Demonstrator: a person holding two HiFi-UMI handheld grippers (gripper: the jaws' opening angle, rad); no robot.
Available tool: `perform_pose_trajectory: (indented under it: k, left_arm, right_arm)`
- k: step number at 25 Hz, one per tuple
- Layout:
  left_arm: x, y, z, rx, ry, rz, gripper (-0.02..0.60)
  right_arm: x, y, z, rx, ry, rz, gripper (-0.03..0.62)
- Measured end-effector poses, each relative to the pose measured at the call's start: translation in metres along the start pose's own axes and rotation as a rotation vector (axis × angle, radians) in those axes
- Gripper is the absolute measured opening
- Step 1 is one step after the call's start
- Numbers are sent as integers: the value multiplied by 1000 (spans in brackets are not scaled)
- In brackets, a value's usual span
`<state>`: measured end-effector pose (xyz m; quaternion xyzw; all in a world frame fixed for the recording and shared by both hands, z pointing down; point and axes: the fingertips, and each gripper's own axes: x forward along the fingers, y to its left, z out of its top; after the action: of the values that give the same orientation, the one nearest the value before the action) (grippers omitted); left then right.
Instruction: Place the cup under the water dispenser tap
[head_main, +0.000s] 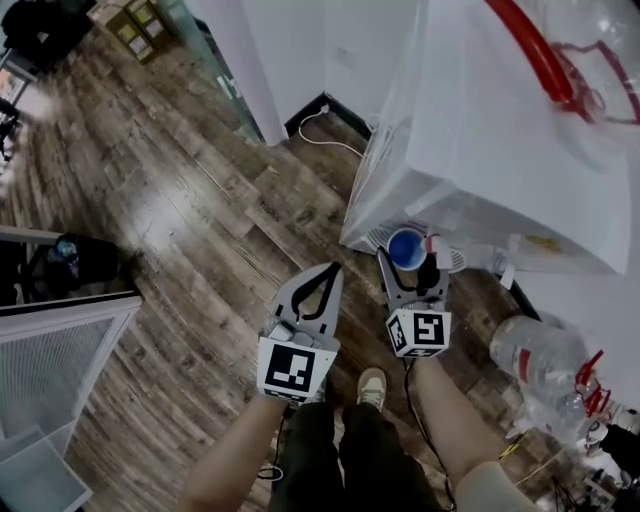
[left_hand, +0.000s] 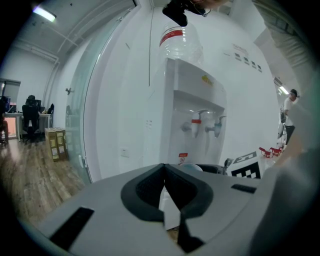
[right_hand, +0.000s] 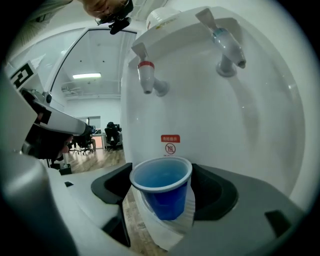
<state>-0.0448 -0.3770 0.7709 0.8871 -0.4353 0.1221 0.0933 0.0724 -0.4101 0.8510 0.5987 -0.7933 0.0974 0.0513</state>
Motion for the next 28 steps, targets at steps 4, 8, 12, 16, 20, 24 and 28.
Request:
perform_pose_trajectory:
  k: [4,8,12,16,20,24,28]
  left_arm:
    - [-4,2,0,-4,4,21,5]
    - [-10,3,2,-1,40,28,6]
    - [-21,1,19,4,58,20,6]
    - [-39,0,50,3,59,23,6]
    - [-59,-3,78,5,71,19,6]
    - [-77,-13,110,37,77,4,6]
    - [-96,-25,145,61,69,-12,6]
  right_arm:
    - [0,6,-9,-8,74,24,440]
    - [-11,4,-5,13,116,2,472]
    - [-33,0,8,11,197,-24,346]
    - [-59,-5,37,40,240,-38,246]
    - [-84,-2,83,3,241,-49,199]
    - [-110,5,134,4,225,-55,147]
    - [-136,19,189,-8,212,-39,125]
